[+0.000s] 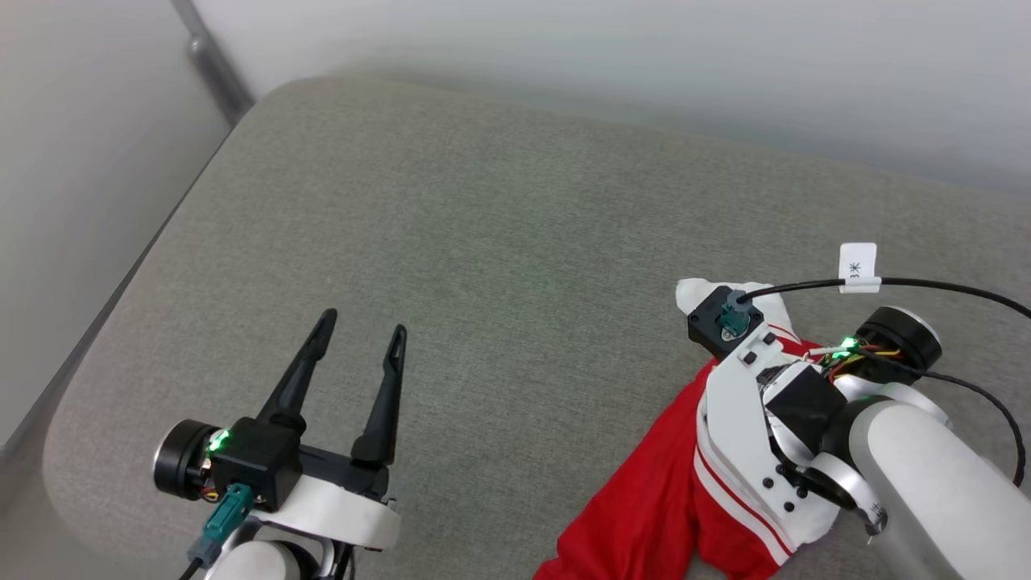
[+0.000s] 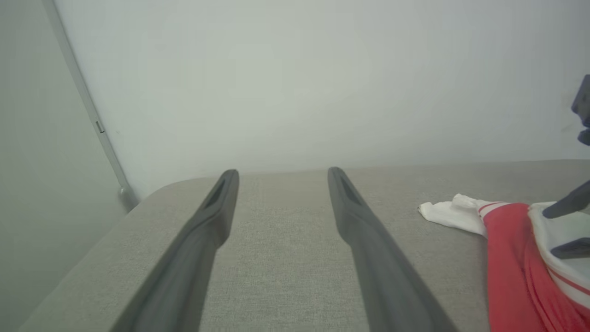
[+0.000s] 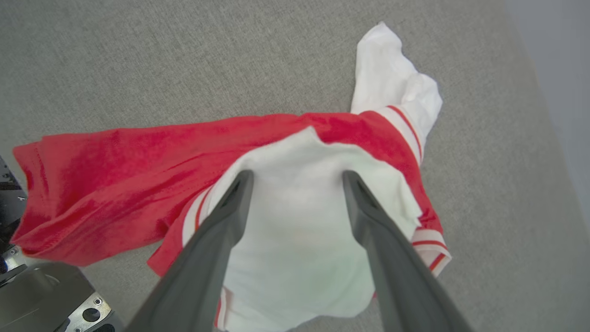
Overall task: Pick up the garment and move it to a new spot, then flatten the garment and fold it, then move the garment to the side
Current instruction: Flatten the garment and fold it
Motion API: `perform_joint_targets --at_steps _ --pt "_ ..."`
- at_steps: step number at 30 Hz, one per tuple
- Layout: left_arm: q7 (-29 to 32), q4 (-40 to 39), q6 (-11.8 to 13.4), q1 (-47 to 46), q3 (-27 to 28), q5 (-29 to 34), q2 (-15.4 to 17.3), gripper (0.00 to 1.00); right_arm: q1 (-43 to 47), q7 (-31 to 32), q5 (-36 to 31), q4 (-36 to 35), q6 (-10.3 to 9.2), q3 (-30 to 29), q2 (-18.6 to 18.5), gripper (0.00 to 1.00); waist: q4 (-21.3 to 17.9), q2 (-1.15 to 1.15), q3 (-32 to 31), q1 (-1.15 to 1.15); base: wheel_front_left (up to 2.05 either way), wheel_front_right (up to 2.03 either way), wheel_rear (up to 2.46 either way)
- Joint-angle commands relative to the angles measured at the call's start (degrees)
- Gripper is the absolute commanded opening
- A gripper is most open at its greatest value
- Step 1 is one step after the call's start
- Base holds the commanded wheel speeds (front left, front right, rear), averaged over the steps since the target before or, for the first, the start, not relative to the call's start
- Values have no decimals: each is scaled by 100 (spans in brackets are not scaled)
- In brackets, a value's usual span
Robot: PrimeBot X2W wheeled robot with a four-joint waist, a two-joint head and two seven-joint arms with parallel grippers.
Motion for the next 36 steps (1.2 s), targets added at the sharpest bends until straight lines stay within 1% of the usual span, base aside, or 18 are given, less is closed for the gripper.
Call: perform_joint_targets --at_steps 1,7,8,9,13,16,19,23,26,27,28,29,30,31,32,36 --pt "-15 4 -26 29 17 33 -45 100 -93 41 34 39 -6 -2 -37 100 83 0 45 0 0 0 0" --pt "-15 95 -233 94 174 183 -284 100 27 66 42 413 -5 -37 17 100 275 0 193 0 0 0 0" --pt "-15 115 -255 103 201 206 -315 100 46 78 25 448 -5 -5 10 47 290 0 204 0 0 0 0" --pt "-15 129 -293 106 232 237 -339 100 41 37 -2 456 -5 -3 8 0 297 0 217 0 0 0 0" --pt "-15 194 -374 146 367 330 -412 100 70 -130 3 406 -5 -76 19 0 252 0 201 0 0 0 0" --pt "-15 225 -426 179 474 387 -464 100 73 -242 -31 226 -5 -164 -89 0 118 0 134 0 0 0 0" --pt "-15 242 -480 206 559 443 -499 100 149 -291 4 -78 -5 -411 -223 0 -62 0 52 0 0 0 0" --pt "-15 253 -540 239 676 497 -532 100 296 -228 21 -572 -5 -892 -553 0 -348 0 -24 0 0 0 0" --pt "-15 242 -584 246 756 536 -572 100 429 -197 71 -813 -5 -1375 -814 0 -553 0 -37 0 0 0 0" --pt "-15 239 -590 239 780 555 -586 100 460 -209 25 -859 -5 -1545 -937 0 -613 0 -31 0 0 0 0" --pt "-15 237 -632 203 819 585 -626 100 527 -283 -59 -898 -6 -1872 -1145 0 -727 0 -3 0 0 0 0" --pt "-15 237 -637 188 838 593 -644 100 581 -333 -98 -868 -5 -2051 -1209 0 -786 0 11 0 0 0 0" --pt "-15 239 -650 173 849 611 -664 100 613 -416 -256 -835 -5 -2196 -1371 0 -838 0 28 0 0 0 0" --pt "-15 244 -677 158 864 631 -682 100 649 -531 -460 -798 -6 -2275 -1608 0 -885 0 47 0 0 0 0" --pt "-15 258 -696 143 870 638 -695 100 691 -678 -585 -712 -7 -2391 -1691 0 -932 0 67 0 0 0 0" --pt "-15 318 -785 83 877 699 -738 100 987 -1350 -1007 -117 -7 -3120 -1617 0 -1034 0 132 0 0 0 0"
